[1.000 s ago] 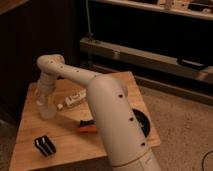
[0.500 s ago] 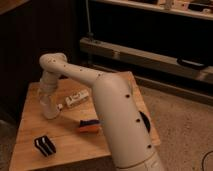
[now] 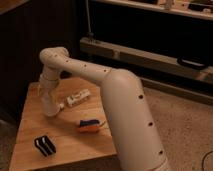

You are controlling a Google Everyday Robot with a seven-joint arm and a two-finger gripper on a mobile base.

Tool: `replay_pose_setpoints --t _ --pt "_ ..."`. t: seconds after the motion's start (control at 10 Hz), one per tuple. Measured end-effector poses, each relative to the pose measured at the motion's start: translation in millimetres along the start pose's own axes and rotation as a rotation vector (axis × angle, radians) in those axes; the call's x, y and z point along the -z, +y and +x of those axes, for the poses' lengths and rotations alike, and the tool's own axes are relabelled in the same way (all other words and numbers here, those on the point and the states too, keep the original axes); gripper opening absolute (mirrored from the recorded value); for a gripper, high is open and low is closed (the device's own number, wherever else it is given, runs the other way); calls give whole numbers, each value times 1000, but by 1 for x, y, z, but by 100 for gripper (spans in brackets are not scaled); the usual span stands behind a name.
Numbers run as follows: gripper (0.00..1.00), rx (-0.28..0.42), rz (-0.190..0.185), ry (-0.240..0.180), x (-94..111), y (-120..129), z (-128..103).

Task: Place the ceramic cup over the eraser

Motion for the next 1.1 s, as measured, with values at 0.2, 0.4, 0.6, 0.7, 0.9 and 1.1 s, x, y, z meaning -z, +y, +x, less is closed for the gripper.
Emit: replay_pose_setpoints --t 0.2,0.4,0.6,0.7,0.9,1.1 --pt "29 24 -3 12 9 2 -10" --pt "29 32 -5 24 24 4 -15" --pt "29 50 -16 25 32 6 -21" --pt "29 63 -23 23 35 7 -27" --pt "29 77 -44 39 42 14 -36" --pt "29 102 -67 55 46 21 -56"
